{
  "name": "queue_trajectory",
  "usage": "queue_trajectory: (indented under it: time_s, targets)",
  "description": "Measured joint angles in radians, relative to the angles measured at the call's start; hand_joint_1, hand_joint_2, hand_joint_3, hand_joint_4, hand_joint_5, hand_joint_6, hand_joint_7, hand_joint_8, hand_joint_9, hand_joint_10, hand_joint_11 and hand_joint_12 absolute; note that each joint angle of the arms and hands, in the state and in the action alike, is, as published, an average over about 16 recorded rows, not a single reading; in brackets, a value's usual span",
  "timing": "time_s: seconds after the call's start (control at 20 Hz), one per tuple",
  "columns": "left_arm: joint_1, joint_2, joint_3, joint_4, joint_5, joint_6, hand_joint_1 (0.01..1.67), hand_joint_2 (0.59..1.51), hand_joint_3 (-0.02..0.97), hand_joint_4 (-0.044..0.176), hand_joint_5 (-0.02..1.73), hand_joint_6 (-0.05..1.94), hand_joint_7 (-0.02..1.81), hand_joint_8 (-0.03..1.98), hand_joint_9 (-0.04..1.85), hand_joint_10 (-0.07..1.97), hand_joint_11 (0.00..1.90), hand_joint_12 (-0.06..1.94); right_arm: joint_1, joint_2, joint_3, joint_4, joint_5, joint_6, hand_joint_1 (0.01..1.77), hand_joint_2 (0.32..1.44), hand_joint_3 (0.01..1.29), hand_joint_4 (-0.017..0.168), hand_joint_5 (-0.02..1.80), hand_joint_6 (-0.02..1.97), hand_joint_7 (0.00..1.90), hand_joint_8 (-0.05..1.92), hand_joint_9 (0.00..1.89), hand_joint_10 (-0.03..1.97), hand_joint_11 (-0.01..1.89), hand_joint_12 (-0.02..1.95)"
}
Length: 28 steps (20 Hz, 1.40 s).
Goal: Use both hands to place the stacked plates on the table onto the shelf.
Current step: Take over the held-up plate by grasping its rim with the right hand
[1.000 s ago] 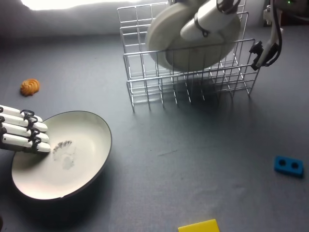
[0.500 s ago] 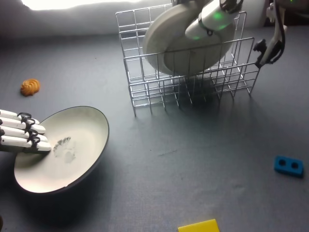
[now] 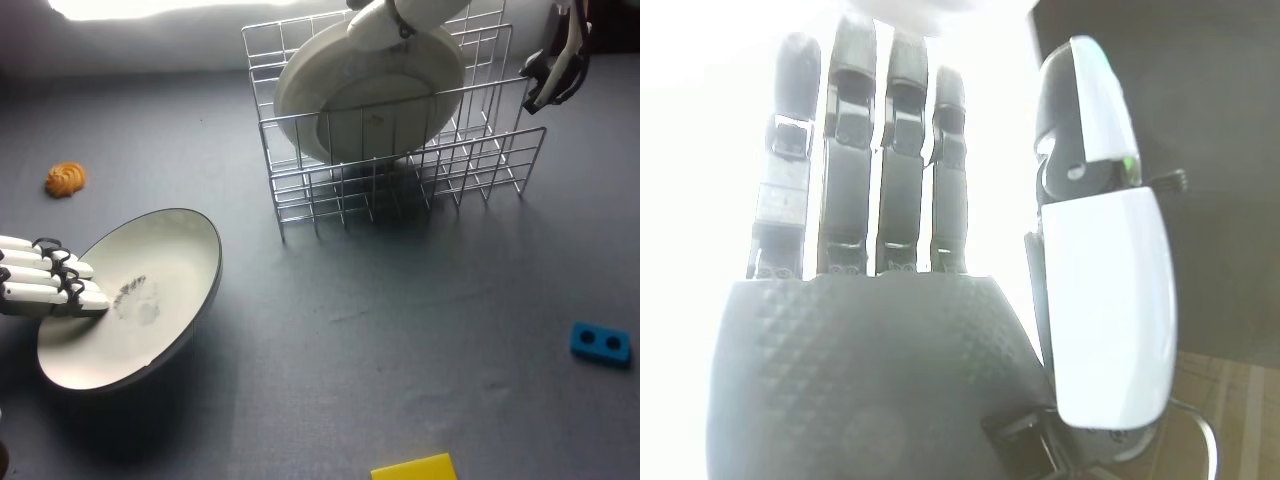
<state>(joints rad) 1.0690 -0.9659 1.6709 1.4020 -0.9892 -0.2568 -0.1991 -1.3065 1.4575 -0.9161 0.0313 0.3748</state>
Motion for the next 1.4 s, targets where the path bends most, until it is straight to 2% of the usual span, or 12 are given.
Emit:
queue_trajectory:
  time_s: [0.15, 0.25, 0.45, 0.7, 0.85, 1.05, 1.25, 1.4]
  targets:
    - [0.014, 0.000, -0.003, -0.019, 0.000, -0.013, 0.01, 1.021, 0.020, -0.010, -0.01, -0.04, 0.00, 0.00, -0.03, -0.05, 0.02, 0.00, 0.020, 0.010, -0.021, -0.022, 0.020, -0.036, 0.99, 1.05, 0.01, -0.003, 0.72, 0.10, 0.84, 0.03, 0.83, 0.06, 0.42, 1.05]
    - [0.022, -0.001, -0.004, -0.030, -0.001, -0.022, 0.01, 1.021, 0.020, -0.010, -0.01, -0.04, 0.00, 0.00, -0.03, -0.05, 0.02, 0.00, 0.033, 0.017, -0.046, -0.038, 0.033, -0.080, 0.97, 1.05, 0.01, -0.002, 0.71, 0.03, 0.82, 0.01, 0.82, 0.04, 0.39, 1.05]
    - [0.038, -0.002, -0.006, -0.053, -0.004, -0.036, 0.01, 1.021, 0.020, -0.010, -0.01, -0.04, 0.00, 0.00, -0.03, -0.05, 0.01, 0.00, 0.055, 0.029, -0.121, -0.061, 0.058, -0.203, 0.94, 1.05, 0.01, -0.001, 0.68, 0.02, 0.78, 0.02, 0.79, 0.03, 0.36, 1.05]
    - [0.056, -0.004, -0.006, -0.080, -0.008, -0.053, 0.01, 1.023, 0.020, -0.010, -0.01, -0.04, 0.00, -0.01, -0.03, -0.05, 0.01, -0.01, 0.049, 0.032, -0.235, 0.017, 0.106, -0.507, 0.93, 1.04, 0.01, 0.001, 0.56, 0.02, 0.66, 0.02, 0.68, 0.02, 0.26, 1.02]
    - [0.064, -0.005, -0.006, -0.092, -0.011, -0.060, 0.01, 1.025, 0.020, -0.010, -0.01, -0.04, 0.00, -0.01, -0.03, -0.05, 0.01, -0.02, 0.020, 0.022, -0.297, 0.111, 0.129, -0.722, 0.95, 1.03, 0.01, 0.002, 0.44, 0.02, 0.54, 0.02, 0.56, 0.02, 0.19, 0.91]
    - [0.070, -0.007, -0.004, -0.103, -0.015, -0.065, 0.01, 1.025, 0.020, -0.010, -0.01, -0.04, 0.00, -0.01, -0.03, -0.06, 0.01, -0.02, -0.043, -0.004, -0.354, 0.249, 0.145, -0.985, 0.99, 1.01, 0.01, 0.003, 0.28, 0.02, 0.36, 0.02, 0.38, 0.02, 0.10, 0.73]
    - [0.073, -0.010, 0.000, -0.108, -0.019, -0.067, 0.01, 1.022, 0.020, -0.010, -0.01, -0.04, 0.00, -0.01, -0.03, -0.06, 0.01, -0.03, -0.114, -0.044, -0.363, 0.383, 0.155, -1.195, 1.04, 0.98, 0.01, 0.004, 0.12, 0.02, 0.19, 0.02, 0.20, 0.02, 0.03, 0.52]
    - [0.074, -0.012, 0.003, -0.109, -0.022, -0.067, 0.01, 1.021, 0.020, -0.010, -0.01, -0.04, 0.00, -0.01, -0.03, -0.06, 0.01, -0.03, -0.156, -0.082, -0.342, 0.432, 0.146, -1.267, 1.08, 0.95, 0.01, 0.004, 0.05, 0.02, 0.10, 0.02, 0.11, 0.02, 0.01, 0.35]
